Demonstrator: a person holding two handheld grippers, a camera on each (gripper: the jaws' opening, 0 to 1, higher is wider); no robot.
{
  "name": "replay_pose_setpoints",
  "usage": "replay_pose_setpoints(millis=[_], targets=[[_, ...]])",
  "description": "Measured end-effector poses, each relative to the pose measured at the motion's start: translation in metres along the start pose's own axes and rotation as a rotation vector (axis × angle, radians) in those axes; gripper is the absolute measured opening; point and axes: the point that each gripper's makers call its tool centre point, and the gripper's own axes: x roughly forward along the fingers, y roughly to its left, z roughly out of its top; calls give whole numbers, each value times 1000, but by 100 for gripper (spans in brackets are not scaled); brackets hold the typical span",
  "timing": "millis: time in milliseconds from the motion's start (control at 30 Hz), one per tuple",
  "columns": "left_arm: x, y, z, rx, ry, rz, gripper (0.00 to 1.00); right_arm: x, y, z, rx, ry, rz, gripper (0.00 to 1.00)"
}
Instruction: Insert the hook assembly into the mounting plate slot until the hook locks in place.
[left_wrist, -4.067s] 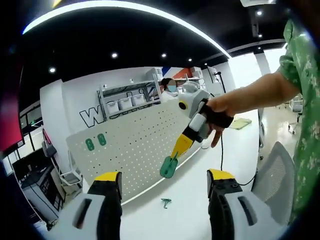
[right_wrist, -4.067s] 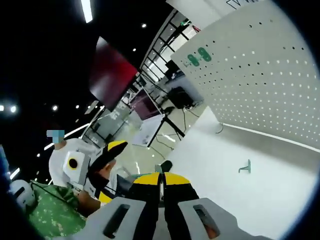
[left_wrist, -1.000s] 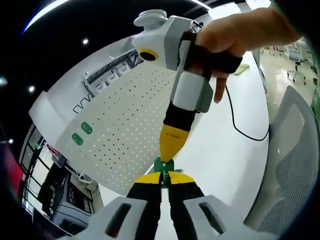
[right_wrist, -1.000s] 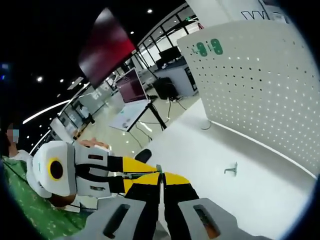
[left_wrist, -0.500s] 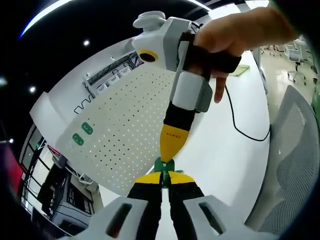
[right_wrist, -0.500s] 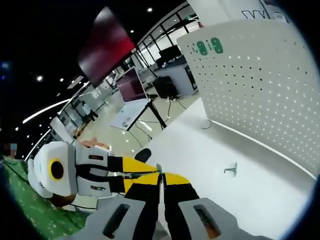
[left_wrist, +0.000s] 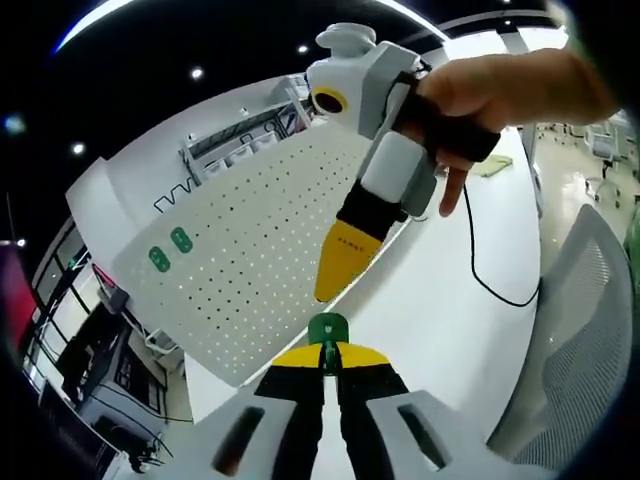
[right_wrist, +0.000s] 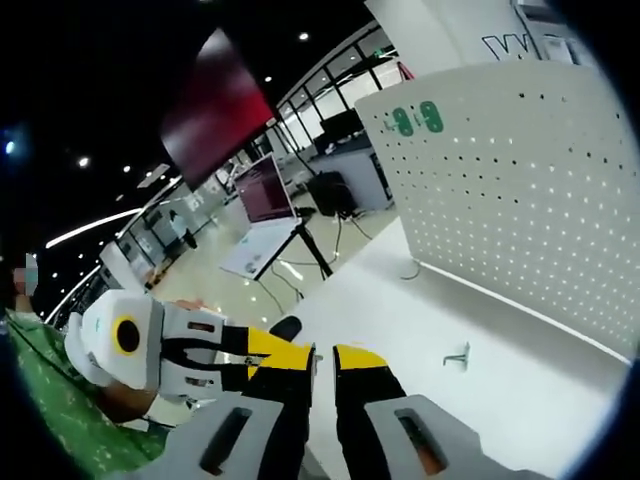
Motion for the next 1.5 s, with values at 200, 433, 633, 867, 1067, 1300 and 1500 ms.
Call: replay_pose_setpoints(millis=[200,433,633,867,1067,1300,1500], targets=[[-1,3,3,-31,-13,8,3,-9,-3,5,-25,-61,-12,15],[0,5,5,-36,-19,11,3,-22,-10,13,-102,-147,-72,25],[2,7,8,-50,-28,14,3,-35,-17,24,-216,-224,-168,31],[2,13,12,-116,-58,12,3,-54,-16,34,-303,-341,-265,37],[3,13,16,-164,-75,-3,3,-72,-14,30,-324,-412,-309,40],[3,11,24,-193,-90,-23,3,-101,-17,25,-320,-466,-300,46],[2,9,35,-215,-103,-33,3,-125,-21,19,-310,-497,-283,50]])
